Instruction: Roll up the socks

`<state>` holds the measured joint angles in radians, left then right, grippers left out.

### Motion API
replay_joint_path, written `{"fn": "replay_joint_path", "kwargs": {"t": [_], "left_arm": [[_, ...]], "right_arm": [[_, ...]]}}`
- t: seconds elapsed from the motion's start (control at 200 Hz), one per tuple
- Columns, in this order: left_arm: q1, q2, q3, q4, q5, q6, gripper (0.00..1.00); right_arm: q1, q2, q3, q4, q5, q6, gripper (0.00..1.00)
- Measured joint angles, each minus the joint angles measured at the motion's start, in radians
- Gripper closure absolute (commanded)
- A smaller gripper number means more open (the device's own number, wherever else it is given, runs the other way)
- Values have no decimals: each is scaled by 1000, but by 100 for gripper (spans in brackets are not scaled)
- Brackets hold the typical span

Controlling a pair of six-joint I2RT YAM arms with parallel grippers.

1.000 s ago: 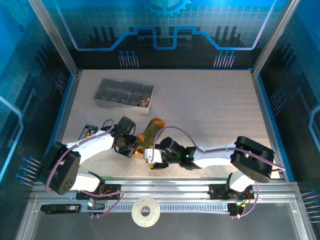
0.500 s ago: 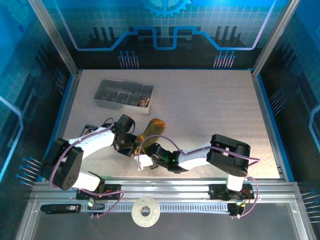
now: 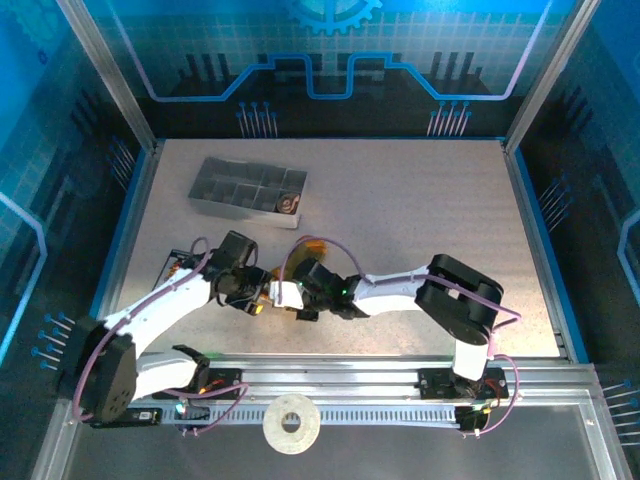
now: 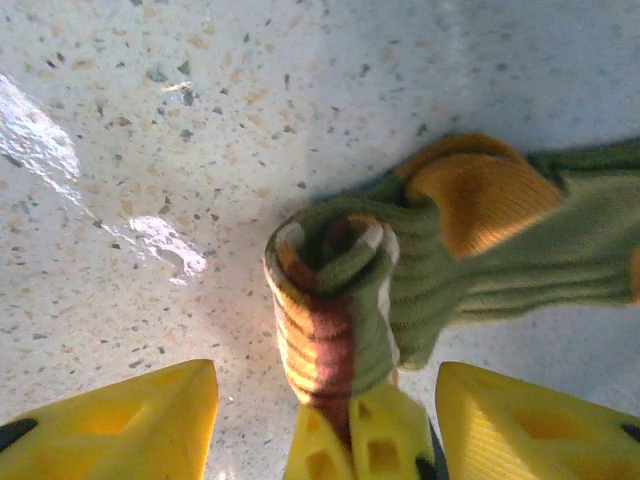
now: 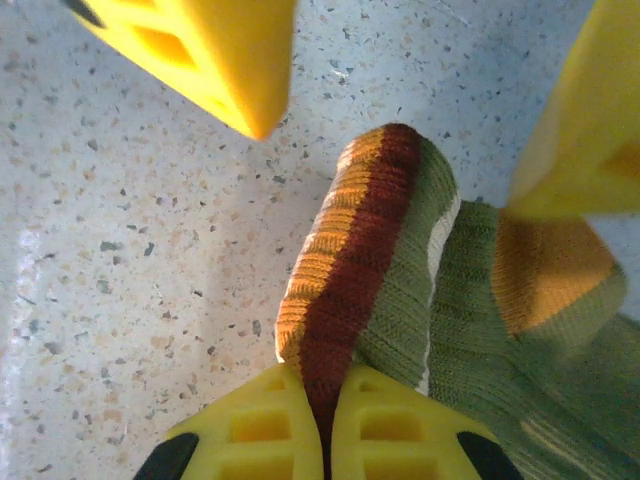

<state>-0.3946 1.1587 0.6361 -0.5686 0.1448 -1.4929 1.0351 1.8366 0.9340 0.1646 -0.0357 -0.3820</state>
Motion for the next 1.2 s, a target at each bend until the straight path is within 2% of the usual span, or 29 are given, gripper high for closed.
{"fn": "replay_joint_path", "kwargs": {"t": [0.23,0.375,0.65,0.76,0.82,0.926,0.986,1.021,1.056,1.131,1.201], "left_arm": [[0,-87,-116,122,-10,0,50],[0,-90,-169,210,-10,3,50],[-1,-10,-188,353,-6,11,48],[-1,48,-188,399,-6,19,51],[-3,79,-188,422,-6,29,58],[-7,125,-178,437,-5,37,85],[-8,145,-157,426,-5,36,97],[-8,153,-138,408,-5,37,100],[-8,161,-125,392,0,37,100],[-14,177,-93,341,5,26,100],[-14,181,-73,286,7,21,100]], "right_arm": [[-122,73,83,-69,-296,177,100],[-192,130,132,-104,-470,277,100],[-269,202,177,-135,-665,412,100],[-287,229,208,-167,-717,447,100],[-291,233,215,-181,-729,457,100],[-293,234,223,-207,-731,462,100],[-292,230,221,-213,-728,459,88],[-290,216,207,-208,-713,452,78],[-288,195,186,-196,-687,435,68],[-267,111,103,-151,-594,393,52],[-217,-23,-44,-66,-455,330,35]]}}
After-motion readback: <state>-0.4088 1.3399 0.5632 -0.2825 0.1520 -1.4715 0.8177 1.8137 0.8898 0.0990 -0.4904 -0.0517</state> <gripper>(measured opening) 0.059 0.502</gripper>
